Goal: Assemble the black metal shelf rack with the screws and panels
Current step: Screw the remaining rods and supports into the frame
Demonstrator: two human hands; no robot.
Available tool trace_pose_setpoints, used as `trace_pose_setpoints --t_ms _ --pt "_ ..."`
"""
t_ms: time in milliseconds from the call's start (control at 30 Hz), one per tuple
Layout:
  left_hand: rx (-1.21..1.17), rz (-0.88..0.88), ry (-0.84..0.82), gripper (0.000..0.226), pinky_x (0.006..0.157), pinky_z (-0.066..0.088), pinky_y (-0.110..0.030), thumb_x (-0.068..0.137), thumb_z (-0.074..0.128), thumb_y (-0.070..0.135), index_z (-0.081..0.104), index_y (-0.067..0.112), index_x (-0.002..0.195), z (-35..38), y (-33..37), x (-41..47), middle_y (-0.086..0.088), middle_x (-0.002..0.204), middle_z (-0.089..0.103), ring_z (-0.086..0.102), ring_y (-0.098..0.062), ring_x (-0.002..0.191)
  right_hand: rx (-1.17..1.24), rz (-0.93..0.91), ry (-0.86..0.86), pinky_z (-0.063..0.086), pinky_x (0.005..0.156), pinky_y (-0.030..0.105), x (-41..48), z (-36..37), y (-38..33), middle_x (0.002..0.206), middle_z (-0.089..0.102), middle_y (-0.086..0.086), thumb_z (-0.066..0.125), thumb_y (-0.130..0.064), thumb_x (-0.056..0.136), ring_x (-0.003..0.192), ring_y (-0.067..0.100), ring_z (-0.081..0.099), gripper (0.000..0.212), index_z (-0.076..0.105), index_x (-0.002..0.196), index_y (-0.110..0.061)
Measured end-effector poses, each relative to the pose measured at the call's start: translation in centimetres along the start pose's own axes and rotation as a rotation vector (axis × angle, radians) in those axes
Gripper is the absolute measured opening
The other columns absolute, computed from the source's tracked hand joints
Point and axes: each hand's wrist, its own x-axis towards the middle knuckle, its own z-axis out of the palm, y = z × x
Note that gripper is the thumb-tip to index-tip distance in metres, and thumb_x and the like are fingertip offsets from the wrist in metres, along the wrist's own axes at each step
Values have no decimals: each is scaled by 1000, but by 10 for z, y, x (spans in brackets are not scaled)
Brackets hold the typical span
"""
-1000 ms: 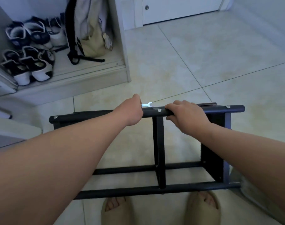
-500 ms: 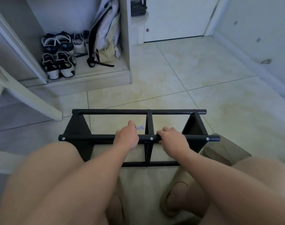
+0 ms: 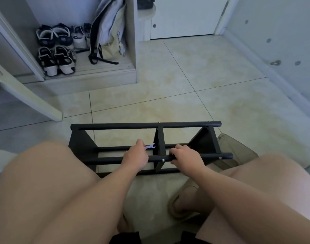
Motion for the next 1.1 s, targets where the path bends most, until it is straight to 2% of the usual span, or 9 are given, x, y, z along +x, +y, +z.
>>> trace_pose_setpoints --t_ms 167,300,433,500,567,633,767,933,1100 --pt "-31 -11 9 9 64 33 -37 104 33 22 39 21 98 -1 -4 -2 4 80 51 51 -23 76 -2 -13 -22 48 87 37 0 1 1 121 56 -2 61 -33 99 115 23 51 29 59 126 -22" --pt "-69 -27 -59 7 63 38 -35 103 37 23 44 21 101 -6 -7 3 0 91 55 56 -26 85 115 -86 10 39 108 39 9 -6 0 142 47 -2 69 -47 91 133 24 41 66 44 148 -25" --pt "-68 -30 -149 10 65 40 -33 100 41 23 51 20 100 -13 -8 15 2 92 57 55 -20 83 99 -201 101 13 123 41 25 -15 -3 168 13 -1 71 -66 81 155 24 7 108 12 162 -27" --pt "-57 -21 -198 12 62 41 -32 99 43 22 54 21 95 -17 -8 22 1 93 62 57 -17 81 -2 -220 69 1 124 44 35 -15 1 171 -8 -2 65 -80 75 157 24 -11 124 -6 162 -29" --pt "-84 -12 -223 14 70 48 -34 98 45 20 56 22 90 -23 -8 29 -1 95 67 62 -21 87 -99 -244 21 -7 124 49 46 -13 6 168 -25 -2 58 -90 68 155 25 -22 133 -20 159 -32" --pt "-97 5 -217 18 72 48 -34 96 49 18 58 23 82 -31 -7 35 0 89 67 63 -23 87 -145 -271 -13 -10 123 54 54 -9 9 164 -34 -2 52 -96 65 153 27 -27 134 -26 156 -35" --pt "-77 61 -248 28 65 38 -25 93 59 15 59 28 67 -46 0 44 12 71 58 55 -16 74 -123 -290 -61 -10 123 58 67 1 14 160 -40 -5 41 -100 65 151 27 -31 127 -22 157 -40" --pt "-7 119 -358 13 58 39 -18 91 65 18 75 23 84 -61 -4 49 14 70 63 57 -7 67 -103 -321 -27 -12 123 57 70 16 23 161 -41 -3 27 -103 65 149 22 -37 126 -24 157 -35" --pt "-98 58 -390 9 55 43 -20 88 68 16 76 19 84 -63 -7 49 -1 76 73 60 -11 61 -126 -337 10 -15 121 58 69 19 33 163 -36 5 24 -105 67 150 26 -35 126 -23 158 -32"
